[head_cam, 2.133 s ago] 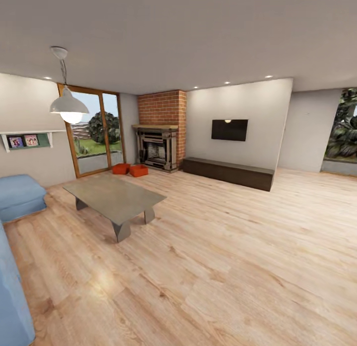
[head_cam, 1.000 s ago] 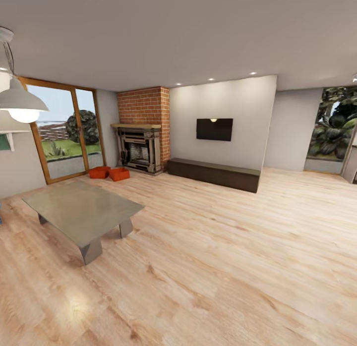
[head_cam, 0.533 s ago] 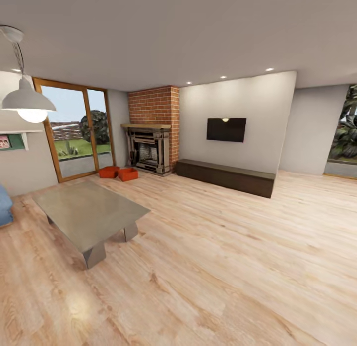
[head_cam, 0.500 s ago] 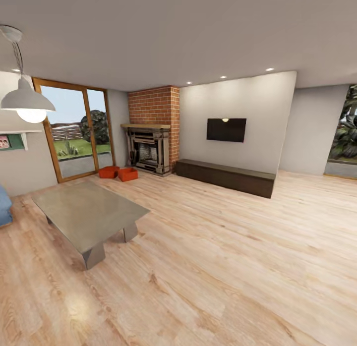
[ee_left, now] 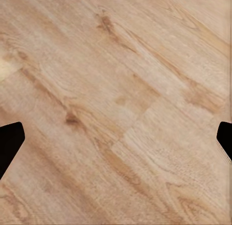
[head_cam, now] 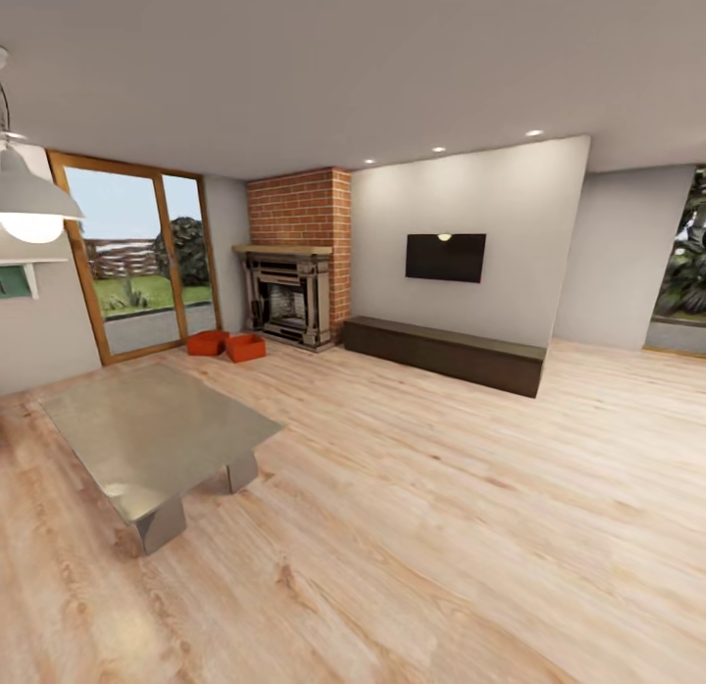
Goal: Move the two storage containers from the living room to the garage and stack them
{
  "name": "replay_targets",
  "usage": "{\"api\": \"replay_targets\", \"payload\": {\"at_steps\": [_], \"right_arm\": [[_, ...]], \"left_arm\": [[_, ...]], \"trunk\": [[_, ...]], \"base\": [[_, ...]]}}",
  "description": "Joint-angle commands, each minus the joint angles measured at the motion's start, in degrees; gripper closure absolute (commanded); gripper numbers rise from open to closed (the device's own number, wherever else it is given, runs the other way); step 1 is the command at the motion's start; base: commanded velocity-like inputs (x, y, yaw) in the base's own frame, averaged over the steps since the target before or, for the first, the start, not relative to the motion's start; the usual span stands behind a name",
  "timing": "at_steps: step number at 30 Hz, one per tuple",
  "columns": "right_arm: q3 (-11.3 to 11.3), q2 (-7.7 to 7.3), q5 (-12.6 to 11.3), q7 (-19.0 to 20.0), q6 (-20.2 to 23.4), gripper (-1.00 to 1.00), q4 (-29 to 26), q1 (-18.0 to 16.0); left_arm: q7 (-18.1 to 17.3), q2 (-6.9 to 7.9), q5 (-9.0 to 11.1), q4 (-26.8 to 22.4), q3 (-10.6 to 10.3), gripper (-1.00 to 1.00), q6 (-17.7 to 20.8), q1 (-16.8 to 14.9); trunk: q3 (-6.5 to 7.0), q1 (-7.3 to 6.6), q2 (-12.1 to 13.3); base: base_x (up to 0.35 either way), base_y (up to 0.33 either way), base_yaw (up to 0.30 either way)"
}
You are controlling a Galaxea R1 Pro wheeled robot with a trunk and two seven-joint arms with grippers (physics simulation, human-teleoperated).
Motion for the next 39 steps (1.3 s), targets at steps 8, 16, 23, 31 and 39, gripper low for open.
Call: {"api": "replay_targets", "payload": {"at_steps": [8,16,23,31,39], "right_arm": [[0.5,-0.08,-0.5,-0.4,-0.1,-1.0,-0.1,0.0],[0.5,-0.11,-0.5,-0.4,-0.1,-1.0,-0.1,0.0],[0.5,-0.1,-0.5,-0.4,-0.1,-1.0,-0.1,0.0],[0.4,-0.09,-0.6,-0.4,-0.1,-1.0,-0.1,0.0],[0.5,-0.09,-0.5,-0.4,-0.1,-1.0,-0.1,0.0]], "left_arm": [[-0.2,-0.03,0.6,0.2,-0.4,-1.0,-0.4,-0.1],[-0.2,-0.03,0.6,0.3,-0.4,-1.0,-0.3,-0.1],[-0.3,-0.03,0.6,0.2,-0.4,-1.0,-0.2,-0.1],[-0.3,-0.03,0.6,0.2,-0.4,-1.0,-0.2,-0.1],[-0.3,-0.03,0.6,0.3,-0.4,-1.0,-0.2,-0.1]], "trunk": [[-0.06,0.04,0.0],[-0.06,0.04,0.0],[-0.06,0.04,0.0],[-0.06,0.04,0.0],[-0.06,0.04,0.0]], "base": [[0.087,-0.038,0.0],[0.249,-0.071,0.0],[0.319,-0.005,0.0],[0.324,0.0,0.0],[0.324,0.0,0.0]]}}
